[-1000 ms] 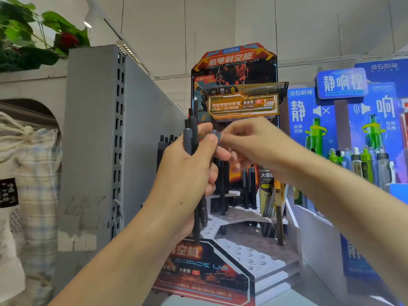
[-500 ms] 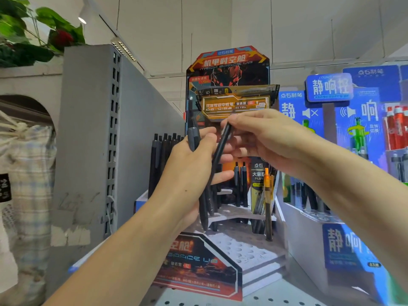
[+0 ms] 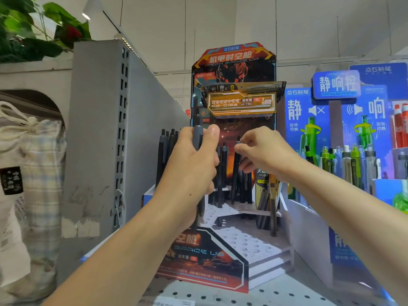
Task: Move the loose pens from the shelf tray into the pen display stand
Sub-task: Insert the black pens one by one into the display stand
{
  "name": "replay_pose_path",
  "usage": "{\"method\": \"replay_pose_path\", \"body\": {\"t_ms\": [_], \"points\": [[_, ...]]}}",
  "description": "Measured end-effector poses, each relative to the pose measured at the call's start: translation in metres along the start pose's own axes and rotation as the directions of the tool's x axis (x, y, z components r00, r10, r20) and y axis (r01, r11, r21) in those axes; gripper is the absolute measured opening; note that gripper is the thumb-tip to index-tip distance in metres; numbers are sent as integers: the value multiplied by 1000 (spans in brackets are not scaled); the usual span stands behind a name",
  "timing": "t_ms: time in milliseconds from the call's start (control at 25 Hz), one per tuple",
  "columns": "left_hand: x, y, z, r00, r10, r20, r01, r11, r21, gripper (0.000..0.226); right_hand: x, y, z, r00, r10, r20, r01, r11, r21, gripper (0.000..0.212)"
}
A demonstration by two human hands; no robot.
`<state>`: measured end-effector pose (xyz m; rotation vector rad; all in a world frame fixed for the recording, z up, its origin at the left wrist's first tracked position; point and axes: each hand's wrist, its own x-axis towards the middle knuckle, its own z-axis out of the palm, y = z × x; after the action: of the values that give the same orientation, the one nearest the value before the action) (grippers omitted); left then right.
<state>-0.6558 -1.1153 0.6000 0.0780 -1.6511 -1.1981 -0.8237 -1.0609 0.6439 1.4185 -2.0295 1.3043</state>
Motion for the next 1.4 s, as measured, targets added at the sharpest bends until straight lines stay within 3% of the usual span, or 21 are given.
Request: {"method": "replay_pose_path", "body": {"t_ms": [280,400,800,960,1160,1400], "points": [[-2,-4,-7,999,9,33,-10,1000,28,28,4,-1,5,1000,7,27,-7,1000,7,17],[-5,-2,-5,999,-18,28,19,1000,-18,11,3,-1,5,999,10,51,-10,1000,-3,18],[-2,-1,-8,999,26,38,-26,1000,16,32,3,1,10,989,27,148,-12,995,-103,13],[-2,-1,-5,1000,-13,15,14,999,-44,8,4,0,11,984,50,170,-18,983,-184,16],[0,-2,-4,998,40,48,-38,999,-38,28,6,-2,8,987,12,162,31,965,-262,15],[1,-1,1,997,-42,68,43,999,-19,33,7,1,4,983,36,181,25,946,-323,15]]}}
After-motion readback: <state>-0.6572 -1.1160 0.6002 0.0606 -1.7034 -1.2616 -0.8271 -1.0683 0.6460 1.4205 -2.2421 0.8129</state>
